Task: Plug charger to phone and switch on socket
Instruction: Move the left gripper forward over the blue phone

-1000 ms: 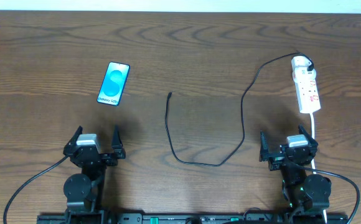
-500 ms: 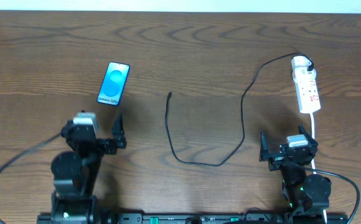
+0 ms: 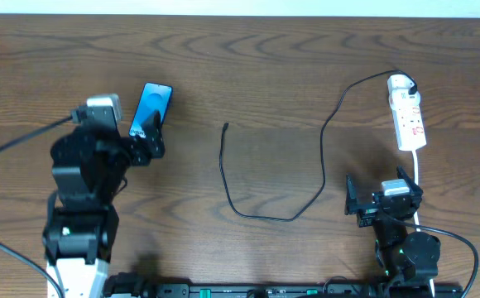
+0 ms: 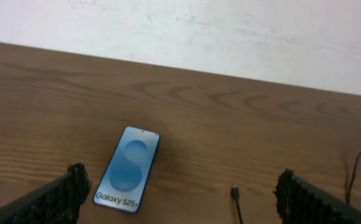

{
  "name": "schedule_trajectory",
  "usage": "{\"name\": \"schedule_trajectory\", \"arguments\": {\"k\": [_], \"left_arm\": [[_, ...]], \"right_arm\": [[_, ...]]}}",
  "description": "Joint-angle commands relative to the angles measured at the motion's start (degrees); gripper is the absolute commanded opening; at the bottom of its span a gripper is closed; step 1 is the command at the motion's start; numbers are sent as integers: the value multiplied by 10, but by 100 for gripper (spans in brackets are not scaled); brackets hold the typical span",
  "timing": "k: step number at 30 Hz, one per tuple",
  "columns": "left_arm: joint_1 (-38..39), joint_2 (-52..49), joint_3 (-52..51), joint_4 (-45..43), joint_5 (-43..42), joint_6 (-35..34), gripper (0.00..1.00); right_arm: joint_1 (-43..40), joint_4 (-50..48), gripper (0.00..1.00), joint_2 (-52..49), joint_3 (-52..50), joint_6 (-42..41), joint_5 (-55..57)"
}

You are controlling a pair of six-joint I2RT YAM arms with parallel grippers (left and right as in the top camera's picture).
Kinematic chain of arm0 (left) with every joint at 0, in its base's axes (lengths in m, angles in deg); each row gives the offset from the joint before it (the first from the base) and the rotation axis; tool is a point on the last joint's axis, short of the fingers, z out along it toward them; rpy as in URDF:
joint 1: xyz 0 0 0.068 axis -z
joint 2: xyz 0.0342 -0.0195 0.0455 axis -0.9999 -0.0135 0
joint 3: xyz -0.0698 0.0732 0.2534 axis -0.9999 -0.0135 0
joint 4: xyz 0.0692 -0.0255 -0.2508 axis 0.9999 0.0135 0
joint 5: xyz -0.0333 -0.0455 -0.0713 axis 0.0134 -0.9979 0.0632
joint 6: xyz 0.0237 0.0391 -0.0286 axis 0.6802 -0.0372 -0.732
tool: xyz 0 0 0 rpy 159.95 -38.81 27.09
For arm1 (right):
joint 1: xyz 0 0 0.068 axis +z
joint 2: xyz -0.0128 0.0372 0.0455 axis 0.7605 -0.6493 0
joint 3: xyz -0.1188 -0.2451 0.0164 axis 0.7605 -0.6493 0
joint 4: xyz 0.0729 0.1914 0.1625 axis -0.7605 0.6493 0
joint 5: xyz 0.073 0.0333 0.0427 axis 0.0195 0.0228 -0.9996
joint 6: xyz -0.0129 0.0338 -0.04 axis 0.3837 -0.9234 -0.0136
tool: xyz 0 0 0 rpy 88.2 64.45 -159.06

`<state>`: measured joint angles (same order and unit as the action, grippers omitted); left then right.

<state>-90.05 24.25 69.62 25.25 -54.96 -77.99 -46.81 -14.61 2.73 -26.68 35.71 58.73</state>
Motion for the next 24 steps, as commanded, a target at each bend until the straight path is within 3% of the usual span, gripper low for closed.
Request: {"name": "schedule_trajectory", "arguments": {"k": [1,7,16,20,24], "left_arm": [[-1,-40,51,15,-7,-3,98],[-1,-144,166,33,-39,-3,98],[-1,-317,364,134,-38,28,98],[-1,-406,480,241,-38,37,98],[-1,-508,611,393,-35,113,98]], "right_arm": [[-4,0,99,4,-3,0,-3],[-4,0,99,4,-3,0,-3],[-4,0,99,4,-3,0,-3],[-4,0,99,4,-3,0,-3],[-4,0,99,4,-3,0,-3]]}}
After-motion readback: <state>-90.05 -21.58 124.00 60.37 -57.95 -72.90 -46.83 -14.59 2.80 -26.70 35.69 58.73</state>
